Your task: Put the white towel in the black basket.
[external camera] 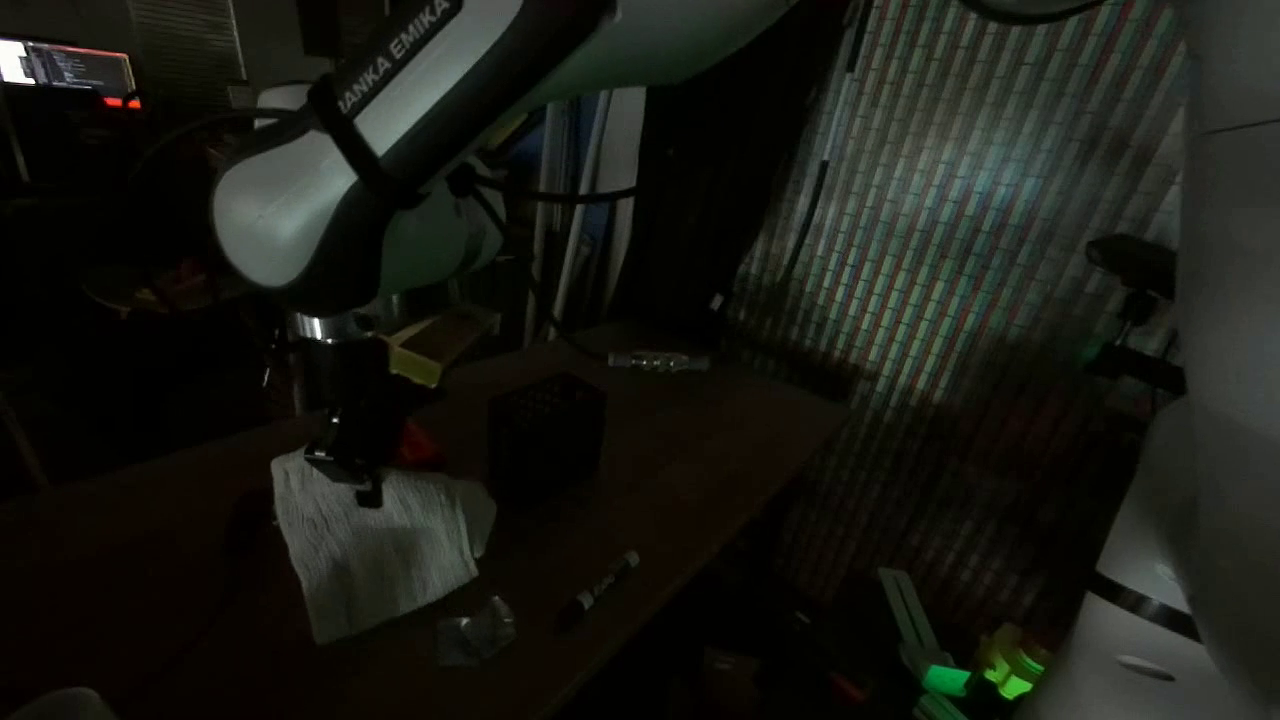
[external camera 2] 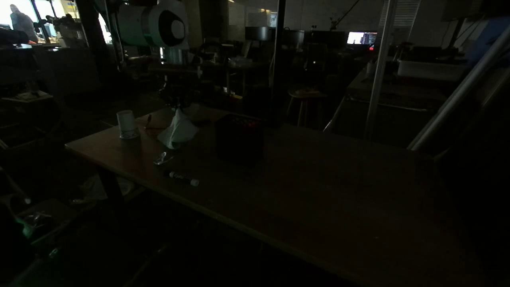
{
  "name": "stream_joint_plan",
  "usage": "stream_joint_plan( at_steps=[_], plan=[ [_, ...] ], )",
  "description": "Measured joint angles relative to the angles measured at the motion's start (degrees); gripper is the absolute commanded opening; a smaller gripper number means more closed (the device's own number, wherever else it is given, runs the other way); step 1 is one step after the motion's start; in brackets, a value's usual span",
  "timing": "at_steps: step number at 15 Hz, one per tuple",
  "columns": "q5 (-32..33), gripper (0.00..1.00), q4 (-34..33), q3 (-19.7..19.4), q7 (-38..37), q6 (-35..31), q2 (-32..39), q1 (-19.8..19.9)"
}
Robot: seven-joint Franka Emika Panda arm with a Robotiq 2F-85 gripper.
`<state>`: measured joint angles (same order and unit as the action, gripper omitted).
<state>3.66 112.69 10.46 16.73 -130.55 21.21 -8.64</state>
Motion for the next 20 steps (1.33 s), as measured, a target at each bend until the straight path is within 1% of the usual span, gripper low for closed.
stream_joint_plan(
  at_steps=[3, 6, 9, 11, 14, 20],
  plan=[
    [-0.6, 0.03, 3.1, -0.7, -3.4, 0.2, -6.6, 1.5],
    [0.0, 0.03, 4.5, -2.8, -8.2, 0.9, -12.4, 2.3],
    [5.4, 0.03, 4.8, -5.6, -15.3, 1.1, -16.2, 2.8],
    [8.6, 0.03, 4.5, -7.1, -18.7, 1.2, -16.9, 3.5],
    [11.1, 0.03, 3.8, -8.8, -21.0, 2.4, -16.3, 5.0],
    [11.6, 0.03, 1.5, -11.6, -21.5, 3.7, -11.2, 7.6]
  ],
)
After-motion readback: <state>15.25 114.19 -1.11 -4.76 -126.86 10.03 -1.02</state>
